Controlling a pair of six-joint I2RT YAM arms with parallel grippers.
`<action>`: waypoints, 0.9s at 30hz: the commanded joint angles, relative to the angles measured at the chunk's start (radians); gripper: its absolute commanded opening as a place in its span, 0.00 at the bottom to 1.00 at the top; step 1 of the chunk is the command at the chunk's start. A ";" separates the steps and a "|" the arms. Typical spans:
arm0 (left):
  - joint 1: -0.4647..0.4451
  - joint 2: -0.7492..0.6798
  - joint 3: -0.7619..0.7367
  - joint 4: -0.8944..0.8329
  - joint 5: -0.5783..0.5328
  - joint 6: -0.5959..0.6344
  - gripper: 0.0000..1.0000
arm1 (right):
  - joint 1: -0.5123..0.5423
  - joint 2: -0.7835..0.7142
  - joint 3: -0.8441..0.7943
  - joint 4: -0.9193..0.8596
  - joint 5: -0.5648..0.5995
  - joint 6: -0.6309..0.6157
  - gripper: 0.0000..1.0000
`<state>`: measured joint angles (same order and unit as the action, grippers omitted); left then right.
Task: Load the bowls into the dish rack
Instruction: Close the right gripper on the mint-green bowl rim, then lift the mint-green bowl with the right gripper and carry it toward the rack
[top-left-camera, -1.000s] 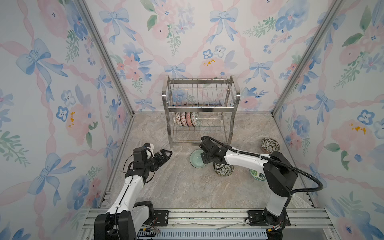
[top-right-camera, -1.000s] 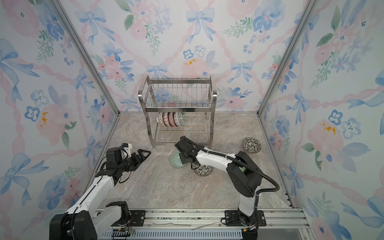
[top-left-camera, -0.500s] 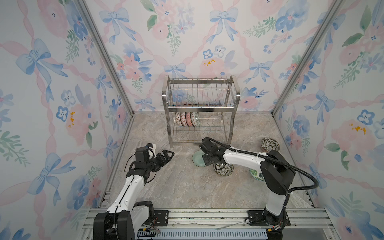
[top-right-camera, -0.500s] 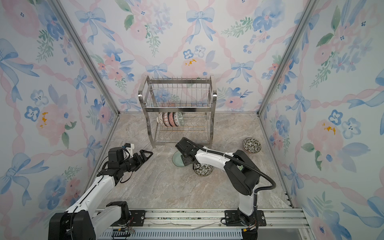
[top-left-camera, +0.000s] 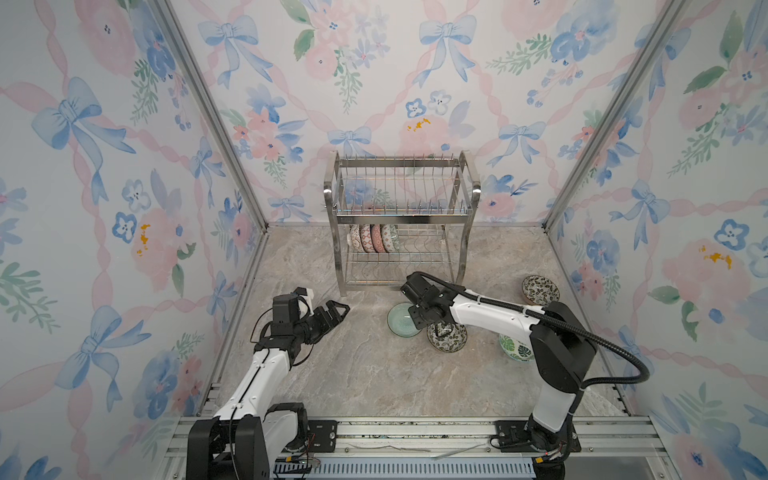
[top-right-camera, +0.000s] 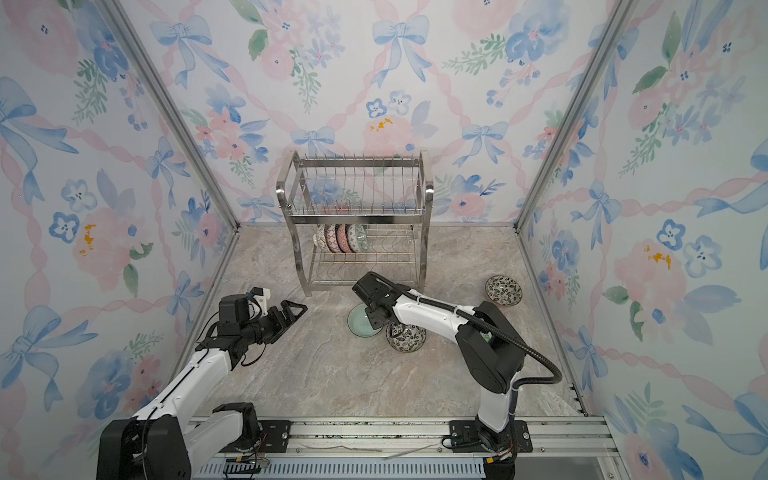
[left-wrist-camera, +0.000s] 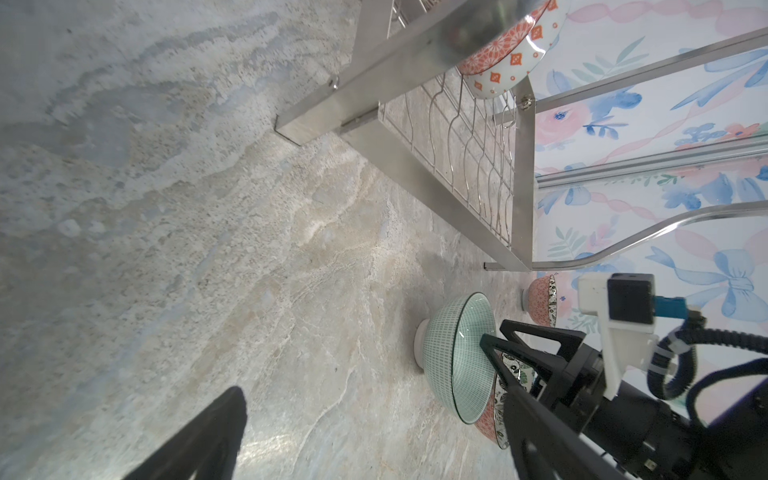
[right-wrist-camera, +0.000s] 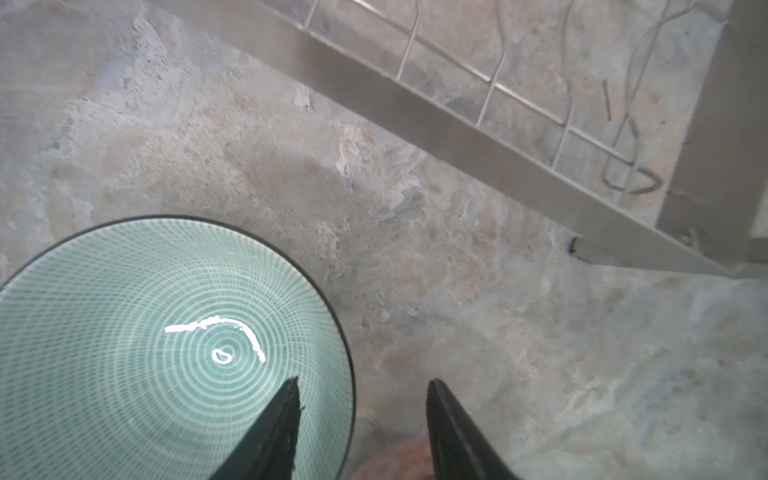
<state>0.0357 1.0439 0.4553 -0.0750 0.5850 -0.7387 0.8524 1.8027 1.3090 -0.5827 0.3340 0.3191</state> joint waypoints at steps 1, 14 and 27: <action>-0.010 -0.002 -0.011 0.012 0.009 -0.007 0.98 | 0.044 -0.062 0.050 -0.038 0.036 -0.035 0.55; -0.003 0.005 -0.012 0.009 0.001 -0.010 0.98 | 0.201 0.078 0.132 0.039 -0.077 0.017 0.58; -0.005 0.011 -0.007 -0.003 -0.016 -0.003 0.98 | 0.214 0.170 0.142 0.029 -0.054 0.002 0.42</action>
<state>0.0315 1.0447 0.4553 -0.0753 0.5762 -0.7387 1.0603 1.9453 1.4246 -0.5346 0.2695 0.3355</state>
